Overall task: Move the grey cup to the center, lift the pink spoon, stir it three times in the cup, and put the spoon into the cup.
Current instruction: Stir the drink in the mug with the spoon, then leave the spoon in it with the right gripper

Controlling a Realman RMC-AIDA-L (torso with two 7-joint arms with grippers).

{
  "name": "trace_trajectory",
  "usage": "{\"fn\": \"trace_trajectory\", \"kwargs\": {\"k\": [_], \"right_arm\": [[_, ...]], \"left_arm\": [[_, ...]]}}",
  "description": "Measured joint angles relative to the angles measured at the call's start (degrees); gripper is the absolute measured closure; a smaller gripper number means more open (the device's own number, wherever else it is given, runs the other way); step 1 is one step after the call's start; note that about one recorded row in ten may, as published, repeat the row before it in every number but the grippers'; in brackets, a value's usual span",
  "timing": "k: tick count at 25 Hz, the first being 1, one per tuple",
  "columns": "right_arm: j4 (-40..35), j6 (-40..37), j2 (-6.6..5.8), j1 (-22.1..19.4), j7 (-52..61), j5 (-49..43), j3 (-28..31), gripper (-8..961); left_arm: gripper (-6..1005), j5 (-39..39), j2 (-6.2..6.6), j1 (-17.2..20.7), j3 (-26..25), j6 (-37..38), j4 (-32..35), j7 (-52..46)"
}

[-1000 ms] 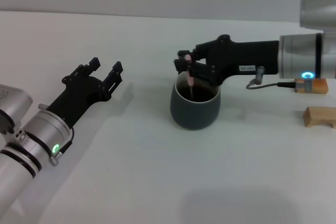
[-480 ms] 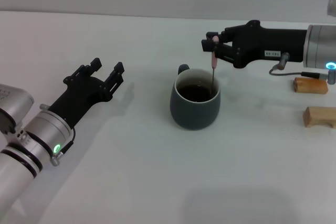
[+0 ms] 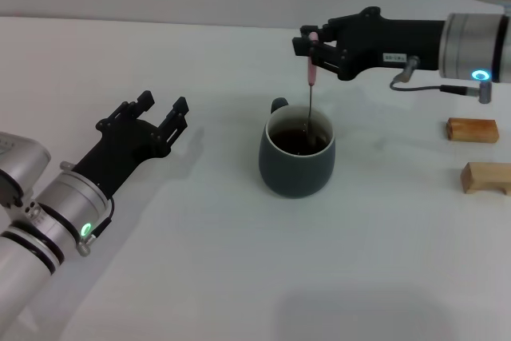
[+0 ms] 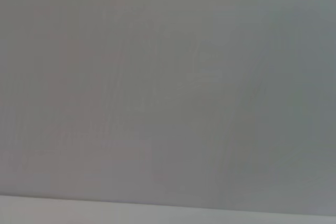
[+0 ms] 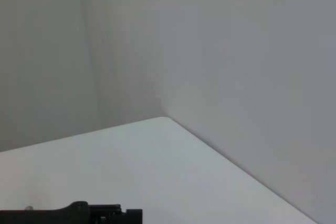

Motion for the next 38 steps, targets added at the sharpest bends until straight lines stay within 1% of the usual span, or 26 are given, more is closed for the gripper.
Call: {"fn": "trace_trajectory", "kwargs": {"k": [3,15,23,28,34,38], "right_arm": [[1.54,0.14,0.03,1.66,-0.56,-0.09,-0.31,818],[1.85,-0.34,0.27,2.52,-0.91,-0.06,-3.73,819],[2.70,-0.24,0.45,3.92,-1.31,0.07,-6.70,819],[3.42,-0.47,0.46,4.57,-1.52,0.07,-7.32,820],[3.07,-2.22,0.35,4.17,-1.25,-0.01,-8.20,821],[2.56,-3.69,0.16,2.88,-1.21,-0.26,-8.20,821]], "left_arm": [[382,0.00,0.00,0.12,0.00,0.00,0.00,-0.01],[381,0.20,0.00,0.19,-0.02,-0.19,0.00,-0.09],[382,0.35,0.00,0.00,0.04,-0.25,0.00,-0.09],[382,0.30,0.00,0.20,0.07,-0.31,-0.04,-0.09],[382,0.10,0.00,0.32,0.08,-0.31,0.06,-0.09],[381,-0.01,0.00,0.31,0.07,-0.31,0.09,-0.09]]}}
